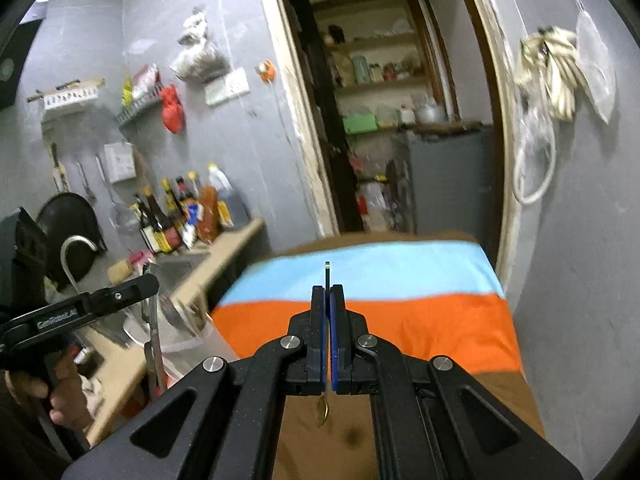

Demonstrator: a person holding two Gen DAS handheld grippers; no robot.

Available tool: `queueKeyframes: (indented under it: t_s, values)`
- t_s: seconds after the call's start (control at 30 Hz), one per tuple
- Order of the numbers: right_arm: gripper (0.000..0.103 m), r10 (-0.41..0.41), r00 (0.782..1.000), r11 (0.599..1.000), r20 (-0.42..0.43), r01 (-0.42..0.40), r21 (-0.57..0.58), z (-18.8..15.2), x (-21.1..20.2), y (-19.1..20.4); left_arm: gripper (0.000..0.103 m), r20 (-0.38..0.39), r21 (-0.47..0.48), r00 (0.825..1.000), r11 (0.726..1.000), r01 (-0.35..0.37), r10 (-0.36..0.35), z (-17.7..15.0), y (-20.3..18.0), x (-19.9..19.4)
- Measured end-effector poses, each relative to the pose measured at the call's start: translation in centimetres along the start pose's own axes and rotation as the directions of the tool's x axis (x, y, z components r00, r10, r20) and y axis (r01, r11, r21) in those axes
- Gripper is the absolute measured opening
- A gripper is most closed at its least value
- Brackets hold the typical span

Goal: Organize utensils
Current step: 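Lift and carry the knife and spoon over the white basket with both tools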

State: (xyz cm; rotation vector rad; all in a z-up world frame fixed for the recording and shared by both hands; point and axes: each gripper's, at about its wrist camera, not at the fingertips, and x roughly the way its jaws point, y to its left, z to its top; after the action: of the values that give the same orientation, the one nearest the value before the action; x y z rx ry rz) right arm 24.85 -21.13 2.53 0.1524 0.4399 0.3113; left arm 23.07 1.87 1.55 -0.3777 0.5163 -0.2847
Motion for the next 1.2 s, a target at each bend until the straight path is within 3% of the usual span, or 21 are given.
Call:
queueKeyframes:
  t_s: [0.27, 0.57, 0.8, 1.2]
  values:
    - [0.002, 0.124, 0.989, 0.992, 0.081, -0.121, -0.035, 4.0, -1.1, 5.5, 0.012, 0.155, -0.091, 0.986, 0.995, -0.051, 0.064, 5.2, 6.2, -4.3]
    - [0.002, 0.231, 0.965, 0.971, 0.120, -0.222, -0.088, 5.5, -0.1, 11.7, 0.012, 0.248, -0.162, 0.949, 0.974, -0.157, 0.194, 6.8, 12.3, -6.1]
    - [0.002, 0.198, 0.979, 0.974, 0.056, -0.190, -0.126, 3.4, 4.2, 14.9, 0.012, 0.254, -0.145, 0.936, 0.967, -0.211, 0.242, 6.2, 14.4, -4.2]
    - [0.002, 0.069, 0.995, 0.987, -0.074, -0.079, -0.143, -1.0, 9.1, 16.3, 0.012, 0.213, -0.076, 0.946, 0.969, -0.235, 0.246, 3.6, 14.9, -2.0]
